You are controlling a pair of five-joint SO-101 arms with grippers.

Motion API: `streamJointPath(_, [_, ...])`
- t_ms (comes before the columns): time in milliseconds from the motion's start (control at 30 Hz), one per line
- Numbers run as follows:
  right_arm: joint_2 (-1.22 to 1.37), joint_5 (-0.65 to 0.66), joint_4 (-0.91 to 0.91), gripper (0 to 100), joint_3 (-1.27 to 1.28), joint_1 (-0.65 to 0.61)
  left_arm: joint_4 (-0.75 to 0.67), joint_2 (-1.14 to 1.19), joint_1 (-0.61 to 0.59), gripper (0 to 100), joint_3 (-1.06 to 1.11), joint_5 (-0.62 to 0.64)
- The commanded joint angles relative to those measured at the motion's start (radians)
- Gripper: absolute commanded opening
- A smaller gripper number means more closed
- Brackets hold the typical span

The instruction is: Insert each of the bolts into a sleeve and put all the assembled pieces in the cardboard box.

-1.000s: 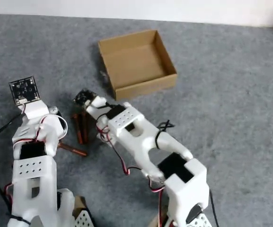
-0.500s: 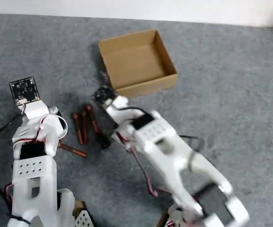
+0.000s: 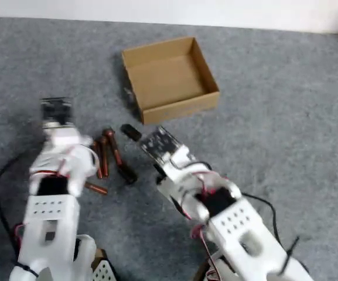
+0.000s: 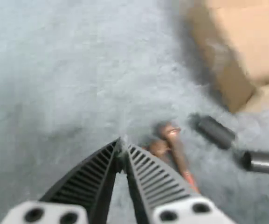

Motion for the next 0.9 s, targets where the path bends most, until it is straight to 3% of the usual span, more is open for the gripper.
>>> streamJointPath(0, [-0.231,0.003,-0.114,0.5,0.134,0.015,-0.126,-0.016,0.045,2,0.025,-0.037])
streamJointPath(233, [-0.61,0.005,-0.116,0.5,0.424,0.157,-0.097,0.058,0.048,2,-0.048,0.017])
streamJointPath(433, [-0.848,0.005,-0.107,0.5,0.561,0.166,0.031,0.538,0.077,2,-0.357,0.037])
streamJointPath(633, [-0.831,0.005,-0.073,0.5,0.568,0.162,0.33,0.915,0.11,13,-0.708,0.035])
streamJointPath(867, [-0.831,0.005,-0.073,0.5,0.568,0.162,0.371,0.98,0.134,11,-0.769,0.035])
